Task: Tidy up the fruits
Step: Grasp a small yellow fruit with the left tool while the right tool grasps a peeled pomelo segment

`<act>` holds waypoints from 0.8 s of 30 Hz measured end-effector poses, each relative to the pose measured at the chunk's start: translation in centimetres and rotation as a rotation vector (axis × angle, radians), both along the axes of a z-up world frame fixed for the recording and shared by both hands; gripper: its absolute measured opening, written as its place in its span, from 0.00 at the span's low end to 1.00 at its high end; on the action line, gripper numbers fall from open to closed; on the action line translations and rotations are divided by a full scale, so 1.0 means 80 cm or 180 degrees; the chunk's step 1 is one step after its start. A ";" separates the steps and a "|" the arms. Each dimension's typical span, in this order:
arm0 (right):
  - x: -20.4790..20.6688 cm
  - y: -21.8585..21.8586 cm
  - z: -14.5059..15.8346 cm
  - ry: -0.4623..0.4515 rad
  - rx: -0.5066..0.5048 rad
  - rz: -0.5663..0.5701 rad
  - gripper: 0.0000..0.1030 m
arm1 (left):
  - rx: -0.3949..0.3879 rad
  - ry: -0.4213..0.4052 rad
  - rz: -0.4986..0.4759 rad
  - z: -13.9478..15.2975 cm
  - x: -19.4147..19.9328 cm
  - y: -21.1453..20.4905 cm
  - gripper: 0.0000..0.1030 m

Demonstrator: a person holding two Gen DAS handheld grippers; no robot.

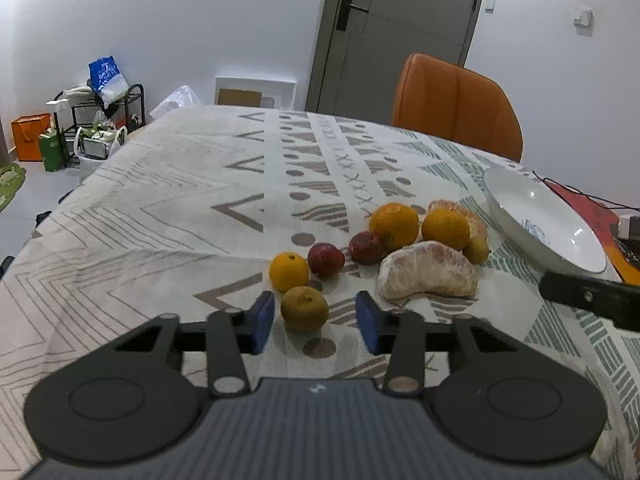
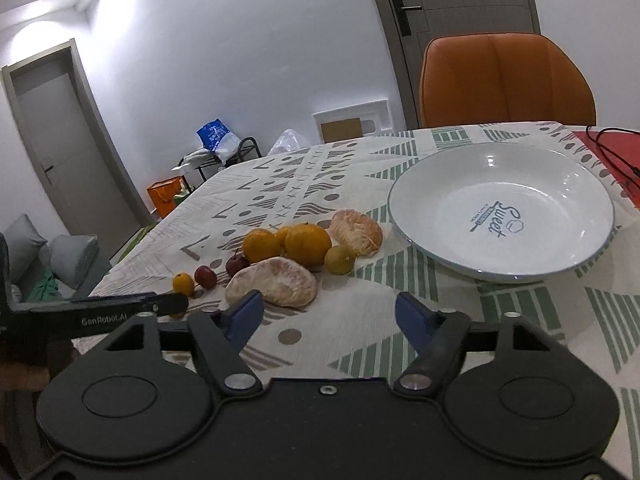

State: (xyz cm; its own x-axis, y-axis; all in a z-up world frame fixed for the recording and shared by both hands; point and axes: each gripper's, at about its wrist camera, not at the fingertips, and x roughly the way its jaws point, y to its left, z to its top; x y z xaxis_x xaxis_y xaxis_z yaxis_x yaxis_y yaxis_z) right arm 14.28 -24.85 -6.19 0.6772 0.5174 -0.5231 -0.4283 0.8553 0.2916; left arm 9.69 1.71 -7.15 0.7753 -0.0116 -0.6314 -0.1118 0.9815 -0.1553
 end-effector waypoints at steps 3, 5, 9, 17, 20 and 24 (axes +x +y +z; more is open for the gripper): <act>0.009 0.006 -0.005 -0.0001 -0.0051 -0.0027 0.54 | 0.0030 -0.0034 0.0056 -0.004 -0.001 0.001 0.24; 0.016 0.010 -0.009 0.0013 -0.0068 -0.0040 0.48 | 0.0039 -0.0064 0.0048 -0.004 -0.002 0.002 0.24; 0.027 0.017 -0.014 0.0039 -0.0097 -0.0046 0.48 | -0.0008 -0.0077 0.0059 -0.002 0.001 0.007 0.24; 0.045 0.034 -0.018 0.0062 -0.0129 0.0026 0.45 | -0.0059 -0.0157 0.0052 0.006 0.001 0.015 0.24; 0.046 0.041 -0.018 0.0074 -0.0129 0.0095 0.45 | -0.0061 -0.0173 0.0078 0.008 0.002 0.020 0.24; 0.047 0.055 -0.019 0.0093 -0.0161 0.0239 0.47 | -0.0083 -0.0179 0.0093 0.008 0.001 0.025 0.24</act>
